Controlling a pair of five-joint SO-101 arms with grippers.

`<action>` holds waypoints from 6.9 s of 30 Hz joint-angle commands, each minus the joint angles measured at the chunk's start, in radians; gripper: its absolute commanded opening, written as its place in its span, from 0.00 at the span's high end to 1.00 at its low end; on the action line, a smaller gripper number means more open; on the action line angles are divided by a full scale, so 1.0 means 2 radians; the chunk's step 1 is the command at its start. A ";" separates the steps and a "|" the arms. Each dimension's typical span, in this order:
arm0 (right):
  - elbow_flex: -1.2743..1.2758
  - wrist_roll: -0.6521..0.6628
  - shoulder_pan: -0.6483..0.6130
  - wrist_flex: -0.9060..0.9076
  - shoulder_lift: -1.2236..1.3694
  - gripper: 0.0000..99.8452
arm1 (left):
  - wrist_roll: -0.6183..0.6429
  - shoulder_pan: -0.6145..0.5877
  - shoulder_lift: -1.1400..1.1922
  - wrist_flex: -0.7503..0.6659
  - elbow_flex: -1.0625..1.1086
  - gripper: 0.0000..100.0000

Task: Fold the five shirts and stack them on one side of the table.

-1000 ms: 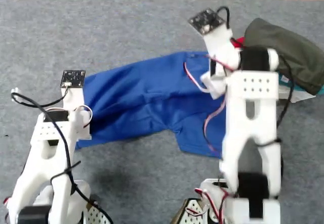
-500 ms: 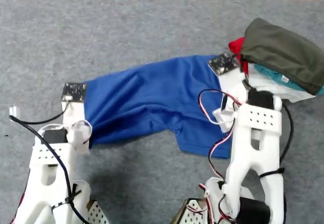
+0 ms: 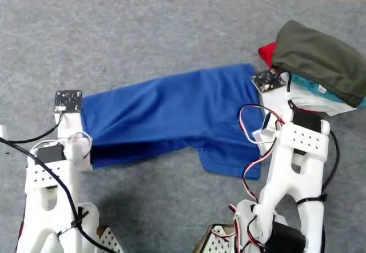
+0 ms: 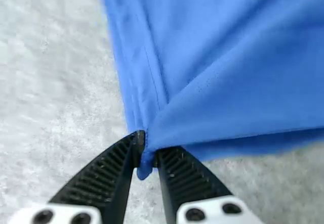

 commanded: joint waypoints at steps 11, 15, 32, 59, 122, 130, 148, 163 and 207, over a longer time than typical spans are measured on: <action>0.021 0.007 0.006 0.005 -0.020 1.00 | -0.029 -0.011 -0.009 0.004 0.050 0.98; 0.046 0.019 0.001 -0.006 -0.021 1.00 | -0.029 -0.011 -0.009 -0.005 0.054 0.98; 0.013 0.048 0.001 0.032 -0.021 0.81 | -0.077 -0.027 -0.010 0.110 -0.023 0.79; -0.183 -0.203 -0.204 -0.028 0.294 1.00 | 0.209 0.071 -0.003 -0.074 -0.030 0.97; 0.087 -0.016 -0.300 -0.045 0.095 1.00 | 0.209 0.069 -0.004 -0.047 -0.042 0.97; -0.071 -0.013 -0.202 -0.012 0.039 1.00 | 0.209 0.069 -0.003 -0.048 -0.067 0.97; -0.362 -0.016 -0.165 -0.124 0.369 1.00 | 0.211 0.013 0.300 -0.208 -0.206 0.97; -0.611 -0.014 -0.123 -0.122 0.604 1.00 | 0.206 -0.016 0.464 -0.206 -0.310 0.98; -0.445 0.148 -0.201 0.282 0.210 0.99 | 0.159 -0.078 0.090 -0.259 0.007 0.98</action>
